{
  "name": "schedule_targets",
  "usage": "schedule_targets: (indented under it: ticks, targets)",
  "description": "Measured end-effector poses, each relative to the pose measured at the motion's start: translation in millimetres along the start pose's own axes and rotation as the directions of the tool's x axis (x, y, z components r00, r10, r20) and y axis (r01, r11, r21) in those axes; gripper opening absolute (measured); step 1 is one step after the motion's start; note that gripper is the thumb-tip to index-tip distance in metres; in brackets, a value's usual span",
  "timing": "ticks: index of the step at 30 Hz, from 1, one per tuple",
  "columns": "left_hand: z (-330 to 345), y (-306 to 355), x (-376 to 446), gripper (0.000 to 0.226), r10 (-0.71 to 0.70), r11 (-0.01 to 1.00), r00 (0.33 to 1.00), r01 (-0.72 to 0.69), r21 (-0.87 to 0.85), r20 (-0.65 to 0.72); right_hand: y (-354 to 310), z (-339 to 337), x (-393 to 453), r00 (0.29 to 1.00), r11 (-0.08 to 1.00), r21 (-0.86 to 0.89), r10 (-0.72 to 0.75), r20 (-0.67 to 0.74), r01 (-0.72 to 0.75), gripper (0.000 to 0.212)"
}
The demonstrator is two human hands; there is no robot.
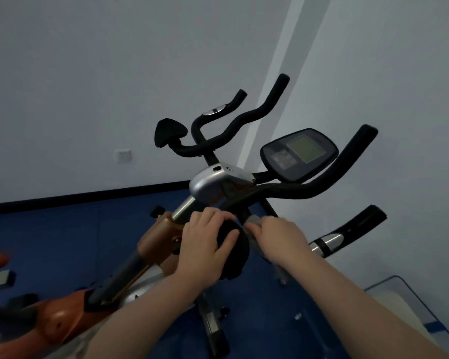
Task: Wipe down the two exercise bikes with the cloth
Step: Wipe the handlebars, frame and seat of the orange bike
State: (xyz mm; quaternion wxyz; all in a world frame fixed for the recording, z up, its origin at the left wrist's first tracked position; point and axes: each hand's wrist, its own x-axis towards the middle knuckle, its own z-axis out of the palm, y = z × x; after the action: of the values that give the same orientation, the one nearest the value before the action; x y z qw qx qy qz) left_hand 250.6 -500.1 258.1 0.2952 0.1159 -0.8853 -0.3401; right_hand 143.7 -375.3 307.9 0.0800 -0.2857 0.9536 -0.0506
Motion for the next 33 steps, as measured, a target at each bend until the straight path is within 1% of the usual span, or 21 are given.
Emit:
schedule_targets:
  ticks: [2, 4, 6, 9, 11, 13, 15, 16, 19, 20, 22, 23, 25, 26, 27, 28, 29, 30, 31, 32, 33]
  targets:
    - [1.0, -0.8, 0.8, 0.026, 0.009, 1.000, 1.000, -0.009, 0.004, 0.004, -9.3, -6.3, 14.8, 0.998, 0.985, 0.161, 0.061, 0.035, -0.065, 0.035]
    - [-0.2, -0.1, 0.7, 0.027, 0.005, 1.000, 1.000, -0.005, 0.005, 0.011, -14.8, -7.9, 21.5, 0.994, 0.935, 0.337, 0.110, 0.023, -0.111, 0.040]
    - [-0.9, 0.4, -0.3, 0.027, 0.008, 1.000, 1.000, -0.008, 0.000, 0.022, -9.9, -4.4, 13.4, 0.996, 0.930, 0.358, 0.089, 0.011, -0.087, 0.031]
    - [-1.6, -1.0, -1.6, 0.025, 0.001, 1.000, 0.999, 0.000, -0.025, 0.035, 4.3, -4.6, -1.1, 0.998, 0.960, 0.273, 0.058, 0.032, -0.065, 0.025]
    - [-0.6, -2.5, -1.3, 0.025, 0.005, 1.000, 1.000, -0.004, -0.025, 0.028, 4.9, -9.7, 4.7, 0.995, 0.945, 0.313, 0.073, 0.065, -0.090, 0.030]
    - [1.3, -4.7, -1.7, 0.026, 0.010, 1.000, 1.000, -0.009, -0.029, 0.021, -4.8, -13.7, 12.9, 0.988, 0.904, 0.402, 0.115, 0.099, -0.146, 0.035]
    - [2.3, -6.3, -2.1, 0.027, 0.014, 0.999, 1.000, -0.013, -0.035, 0.012, -13.9, -8.6, 15.5, 0.986, 0.862, 0.480, 0.141, 0.083, -0.164, 0.028]
    - [2.4, -6.3, -2.1, 0.028, 0.013, 0.999, 1.000, -0.013, -0.033, 0.010, -16.7, -5.1, 12.5, 0.989, 0.884, 0.445, 0.141, 0.043, -0.145, 0.025]
    - [1.9, -4.6, -2.6, 0.029, 0.004, 1.000, 1.000, -0.003, -0.030, 0.030, -10.6, 3.7, -10.1, 0.992, 0.985, 0.164, 0.070, -0.103, -0.052, 0.033]
    - [1.3, -4.4, -3.1, 0.029, 0.002, 0.999, 0.999, -0.001, -0.033, 0.037, -3.2, 3.9, -18.9, 0.993, 0.994, 0.108, 0.027, -0.116, -0.014, 0.036]
    - [-0.4, -4.7, -3.9, 0.030, 0.000, 0.999, 0.999, 0.001, -0.033, 0.045, 12.7, -1.9, -39.8, 0.995, 0.996, 0.053, -0.069, -0.073, 0.073, 0.045]
    - [-1.4, -4.7, -3.9, 0.030, -0.002, 1.000, 0.999, 0.003, -0.028, 0.050, 21.8, -7.4, -50.2, 0.985, 0.987, -0.006, -0.158, -0.071, 0.158, 0.049]
    - [-2.7, -3.5, -3.2, 0.032, -0.006, 1.000, 0.998, 0.007, -0.021, 0.058, 47.6, -19.7, -66.0, 0.919, 0.913, -0.242, -0.368, -0.142, 0.328, 0.044]
    - [-2.9, -2.4, -3.1, 0.033, -0.009, 1.000, 0.998, 0.010, -0.016, 0.061, 63.1, -25.9, -70.9, 0.875, 0.858, -0.364, -0.448, -0.182, 0.363, 0.039]
    - [-2.8, -1.2, -3.1, 0.033, -0.013, 1.000, 0.998, 0.014, -0.009, 0.062, 78.1, -30.9, -73.9, 0.844, 0.821, -0.436, -0.492, -0.214, 0.368, 0.038]
    - [-2.6, -0.1, -2.9, 0.033, -0.019, 1.000, 0.998, 0.019, -0.004, 0.059, 87.8, -32.7, -75.3, 0.830, 0.819, -0.457, -0.495, -0.257, 0.347, 0.038]
    - [-2.2, 1.1, -3.0, 0.033, -0.029, 1.000, 0.998, 0.030, -0.006, 0.054, 89.1, -28.5, -74.6, 0.829, 0.850, -0.431, -0.458, -0.322, 0.303, 0.038]
    - [-1.9, 2.1, -3.1, 0.032, -0.041, 0.999, 0.998, 0.041, -0.012, 0.046, 80.5, -19.1, -73.3, 0.831, 0.902, -0.369, -0.374, -0.412, 0.223, 0.036]
    - [-1.3, 2.6, -2.7, 0.031, -0.049, 0.999, 0.998, 0.050, -0.019, 0.037, 66.7, -3.6, -70.3, 0.816, 0.944, -0.294, -0.283, -0.504, 0.146, 0.033]
    - [-0.5, 2.6, -2.0, 0.031, -0.053, 0.998, 0.998, 0.054, -0.021, 0.032, 50.1, 15.3, -68.1, 0.802, 0.967, -0.243, -0.207, -0.561, 0.079, 0.032]
    - [-0.1, 2.6, -2.1, 0.031, -0.055, 0.998, 0.998, 0.055, -0.017, 0.028, 37.7, 33.1, -67.6, 0.795, 0.972, -0.229, -0.174, -0.582, 0.045, 0.033]
